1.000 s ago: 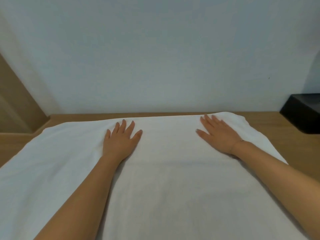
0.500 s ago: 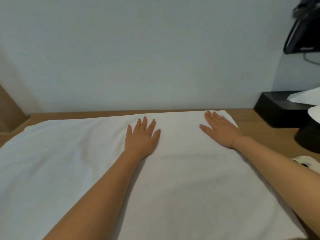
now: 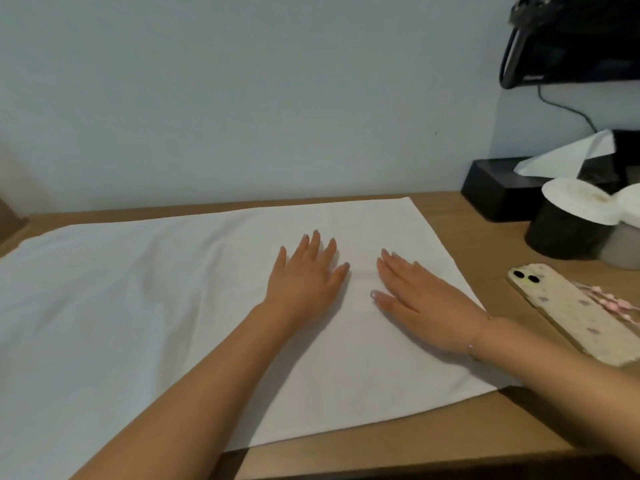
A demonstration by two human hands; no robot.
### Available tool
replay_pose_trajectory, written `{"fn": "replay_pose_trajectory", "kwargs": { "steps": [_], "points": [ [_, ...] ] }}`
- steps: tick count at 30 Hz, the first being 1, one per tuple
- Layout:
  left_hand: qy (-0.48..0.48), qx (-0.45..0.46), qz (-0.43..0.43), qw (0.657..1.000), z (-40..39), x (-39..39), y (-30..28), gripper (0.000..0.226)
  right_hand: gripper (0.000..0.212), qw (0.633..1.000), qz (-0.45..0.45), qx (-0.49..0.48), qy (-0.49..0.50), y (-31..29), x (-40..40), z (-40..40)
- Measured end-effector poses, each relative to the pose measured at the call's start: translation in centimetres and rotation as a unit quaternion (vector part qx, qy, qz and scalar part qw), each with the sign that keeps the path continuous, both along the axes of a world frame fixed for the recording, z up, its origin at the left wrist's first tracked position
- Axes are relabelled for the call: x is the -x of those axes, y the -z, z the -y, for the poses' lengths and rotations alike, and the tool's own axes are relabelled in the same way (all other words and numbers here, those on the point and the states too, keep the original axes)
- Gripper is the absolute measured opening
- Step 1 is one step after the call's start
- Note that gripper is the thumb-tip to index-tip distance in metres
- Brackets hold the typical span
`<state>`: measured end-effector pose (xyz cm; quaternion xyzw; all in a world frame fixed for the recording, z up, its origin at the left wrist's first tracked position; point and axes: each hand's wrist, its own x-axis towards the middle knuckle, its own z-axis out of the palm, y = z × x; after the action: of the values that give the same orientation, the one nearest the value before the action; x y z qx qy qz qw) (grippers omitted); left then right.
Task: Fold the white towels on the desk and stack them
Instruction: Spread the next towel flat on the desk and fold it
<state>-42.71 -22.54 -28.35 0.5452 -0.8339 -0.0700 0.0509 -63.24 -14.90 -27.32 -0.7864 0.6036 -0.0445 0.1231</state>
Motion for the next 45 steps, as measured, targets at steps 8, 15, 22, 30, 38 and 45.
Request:
{"fn": "replay_pose_trajectory", "kwargs": {
  "steps": [8,15,22,30,38,45],
  "points": [
    [-0.004,-0.011,0.015,1.000,0.0,-0.8,1.2,0.063,0.072,0.997,-0.029,-0.008,0.073,0.6,4.6,-4.4],
    [-0.019,0.009,-0.055,0.998,-2.0,-0.8,-0.2,0.057,0.067,0.991,-0.094,0.001,0.096,-0.7,5.2,-5.5],
    [-0.079,0.027,-0.048,0.995,-2.0,-6.5,-3.3,0.053,0.066,1.000,0.005,0.013,-0.015,-3.6,-3.9,-1.8],
    [-0.212,0.024,-0.034,0.976,1.9,-19.4,-3.8,0.054,0.060,0.998,0.004,0.031,-0.056,-3.4,-16.7,9.3],
    [-0.207,-0.055,0.018,0.977,8.3,-25.4,-0.3,0.063,0.060,0.997,-0.008,0.029,-0.067,-0.1,-27.3,17.8],
    [-0.311,-0.007,0.030,0.950,11.7,-33.7,1.7,0.057,0.066,0.995,-0.036,0.068,-0.061,3.2,-27.2,19.1]
  ]
}}
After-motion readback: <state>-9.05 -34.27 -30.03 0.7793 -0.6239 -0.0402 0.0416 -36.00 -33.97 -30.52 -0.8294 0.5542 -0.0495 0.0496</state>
